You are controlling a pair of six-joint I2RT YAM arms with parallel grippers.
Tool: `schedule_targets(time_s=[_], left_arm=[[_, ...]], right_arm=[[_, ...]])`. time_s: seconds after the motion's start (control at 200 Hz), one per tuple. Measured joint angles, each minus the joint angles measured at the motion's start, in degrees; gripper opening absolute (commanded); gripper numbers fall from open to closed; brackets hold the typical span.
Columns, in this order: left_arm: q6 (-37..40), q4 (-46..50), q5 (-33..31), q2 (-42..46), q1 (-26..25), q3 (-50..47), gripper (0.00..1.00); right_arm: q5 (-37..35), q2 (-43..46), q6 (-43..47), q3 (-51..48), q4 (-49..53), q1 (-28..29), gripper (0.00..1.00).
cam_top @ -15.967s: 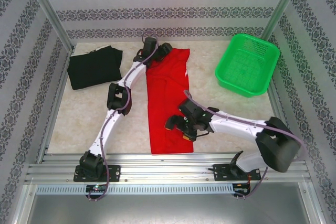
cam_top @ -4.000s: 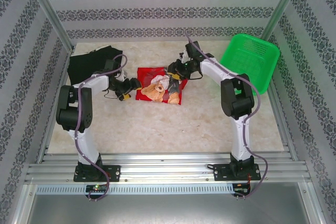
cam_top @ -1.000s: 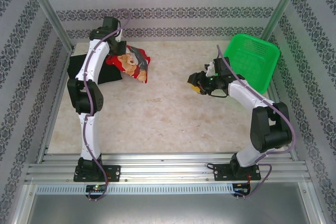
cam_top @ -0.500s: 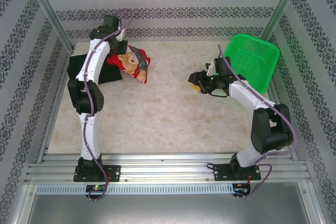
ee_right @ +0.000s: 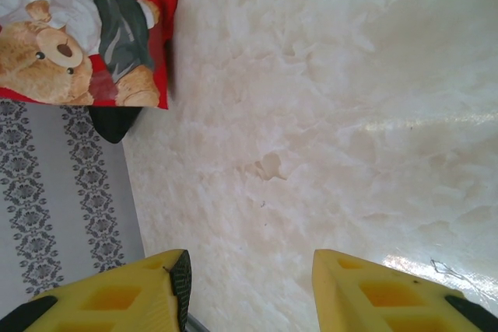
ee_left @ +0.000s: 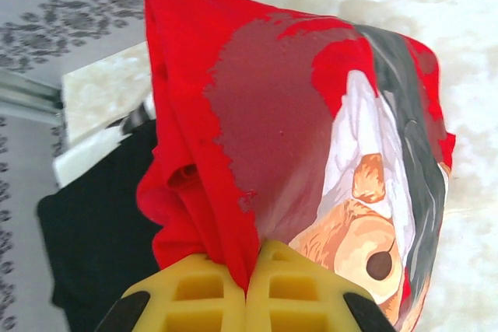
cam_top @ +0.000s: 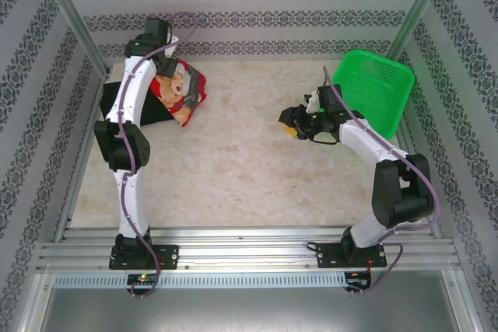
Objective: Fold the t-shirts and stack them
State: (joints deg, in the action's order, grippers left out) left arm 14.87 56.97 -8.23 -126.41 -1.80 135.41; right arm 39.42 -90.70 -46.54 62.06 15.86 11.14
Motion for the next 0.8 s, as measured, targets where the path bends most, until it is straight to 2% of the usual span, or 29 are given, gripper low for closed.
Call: schedule_targets(time_s=[0.2, 0.42, 0.799], left_arm=[[1.3, -1.3, -0.6, 5.6, 5.3, -4.3, 0.0], [0.4, -3.4, -0.8, 6.9, 8.4, -8.5, 0.0], [-2.3, -13.5, -1.3, 7.9, 12.9, -26.8, 0.0]], right_arm=[[0.6, 0.0, 0.0, 0.0, 0.1, 0.0, 0.46], [1.2, 0.0, 0.0, -0.2, 0.1, 0.0, 0.46], [2.1, 0.0, 0.1, -1.7, 0.6, 0.4, 0.47]])
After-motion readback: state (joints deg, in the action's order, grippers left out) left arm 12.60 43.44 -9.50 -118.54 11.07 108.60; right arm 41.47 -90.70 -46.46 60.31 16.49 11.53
